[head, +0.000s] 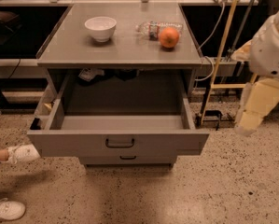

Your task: Close top drawer

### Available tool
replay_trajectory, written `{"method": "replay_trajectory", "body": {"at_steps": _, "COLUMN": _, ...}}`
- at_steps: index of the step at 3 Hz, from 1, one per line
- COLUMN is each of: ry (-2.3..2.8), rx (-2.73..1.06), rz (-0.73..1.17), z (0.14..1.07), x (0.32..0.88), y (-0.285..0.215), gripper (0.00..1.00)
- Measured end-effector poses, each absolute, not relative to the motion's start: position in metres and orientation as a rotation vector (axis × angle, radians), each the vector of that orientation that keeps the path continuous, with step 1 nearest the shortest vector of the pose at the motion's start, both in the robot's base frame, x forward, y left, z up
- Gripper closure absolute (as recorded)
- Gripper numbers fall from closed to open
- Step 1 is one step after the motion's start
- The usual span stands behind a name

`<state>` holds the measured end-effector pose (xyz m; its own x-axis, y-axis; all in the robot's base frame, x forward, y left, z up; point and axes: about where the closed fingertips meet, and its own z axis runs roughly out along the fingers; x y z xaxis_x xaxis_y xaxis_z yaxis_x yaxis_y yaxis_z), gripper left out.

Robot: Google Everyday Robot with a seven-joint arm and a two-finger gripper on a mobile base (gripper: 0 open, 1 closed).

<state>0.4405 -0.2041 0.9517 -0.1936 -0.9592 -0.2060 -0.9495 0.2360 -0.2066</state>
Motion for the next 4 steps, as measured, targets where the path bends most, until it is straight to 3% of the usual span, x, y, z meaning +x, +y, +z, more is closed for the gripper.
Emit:
{"method": "replay_trajectory", "body": {"at_steps": 3, "ry": 2.208, "rx": -1.855, "rz": 0.657, "z": 0.698, "x": 0.406, "y": -0.126, "gripper": 0.0}}
{"method": "replay_trajectory", "body": {"at_steps": 4, "ry": 2.244, "rx": -1.806, "rz": 0.729, "z": 0.653, "x": 0.409, "y": -0.113, "gripper": 0.0}}
